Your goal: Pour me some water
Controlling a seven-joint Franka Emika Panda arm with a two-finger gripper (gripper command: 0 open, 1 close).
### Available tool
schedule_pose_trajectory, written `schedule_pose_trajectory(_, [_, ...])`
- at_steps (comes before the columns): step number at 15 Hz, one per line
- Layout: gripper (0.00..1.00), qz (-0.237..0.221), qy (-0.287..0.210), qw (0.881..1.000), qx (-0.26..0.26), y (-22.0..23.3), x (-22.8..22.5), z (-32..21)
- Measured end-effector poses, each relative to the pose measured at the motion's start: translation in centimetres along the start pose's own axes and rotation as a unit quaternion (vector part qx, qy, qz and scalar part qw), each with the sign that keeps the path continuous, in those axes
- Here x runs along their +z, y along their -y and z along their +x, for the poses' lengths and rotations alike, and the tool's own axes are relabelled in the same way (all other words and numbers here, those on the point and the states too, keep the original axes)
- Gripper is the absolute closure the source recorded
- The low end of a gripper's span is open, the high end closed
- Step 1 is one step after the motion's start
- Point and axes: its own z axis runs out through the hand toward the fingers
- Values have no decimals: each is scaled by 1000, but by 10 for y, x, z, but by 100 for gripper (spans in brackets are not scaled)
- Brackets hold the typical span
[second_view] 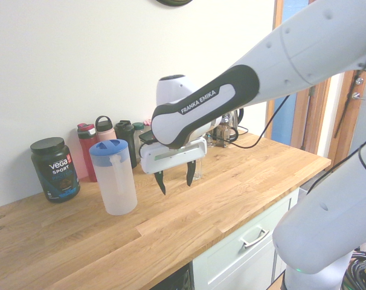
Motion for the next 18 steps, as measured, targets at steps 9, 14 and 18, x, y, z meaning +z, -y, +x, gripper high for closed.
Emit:
schedule_pose_trajectory(9, [0, 93, -81, 992, -8, 66, -72, -99])
schedule_pose_trajectory(14, [100, 92, -101, 991, 2, 135, -50, -78])
schedule_pose_trajectory(18, [100, 88, -110, 990, 10, 157, -33, -61])
